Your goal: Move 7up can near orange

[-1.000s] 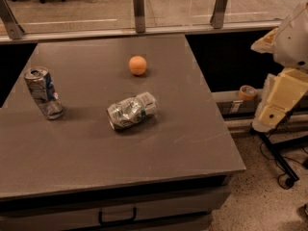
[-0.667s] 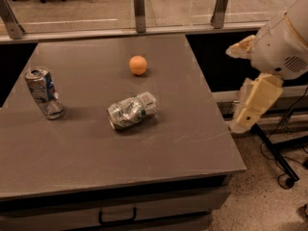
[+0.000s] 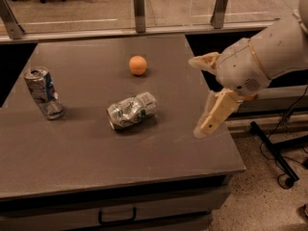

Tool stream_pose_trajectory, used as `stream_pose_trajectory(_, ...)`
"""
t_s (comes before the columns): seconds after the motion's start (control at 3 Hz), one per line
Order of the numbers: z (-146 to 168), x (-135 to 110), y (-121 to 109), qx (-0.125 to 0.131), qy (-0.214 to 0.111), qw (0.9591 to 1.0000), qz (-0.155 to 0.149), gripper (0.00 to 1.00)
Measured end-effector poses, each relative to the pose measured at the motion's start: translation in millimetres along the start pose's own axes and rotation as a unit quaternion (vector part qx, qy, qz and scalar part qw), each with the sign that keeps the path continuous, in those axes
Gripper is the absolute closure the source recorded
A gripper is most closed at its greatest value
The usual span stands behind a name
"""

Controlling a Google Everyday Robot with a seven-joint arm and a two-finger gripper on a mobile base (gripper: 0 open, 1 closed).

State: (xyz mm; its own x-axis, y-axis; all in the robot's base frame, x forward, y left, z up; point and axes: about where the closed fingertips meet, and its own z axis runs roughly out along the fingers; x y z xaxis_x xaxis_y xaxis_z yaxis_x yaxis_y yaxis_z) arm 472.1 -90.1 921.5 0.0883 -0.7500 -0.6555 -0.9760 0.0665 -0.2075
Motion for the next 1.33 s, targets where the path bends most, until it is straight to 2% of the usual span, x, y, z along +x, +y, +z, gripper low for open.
stream_pose_trajectory(0.67, 3, -6, 0, -0.001, -0.010, 0.9999, -0.008, 0.00)
stream_pose_trajectory(1.0, 39, -6, -19, -0.025, -0.050, 0.9983, -0.014, 0.00)
stream_pose_trajectory(1.33, 84, -1, -42, -0.058, -0.108, 0.9922, -0.016, 0.00)
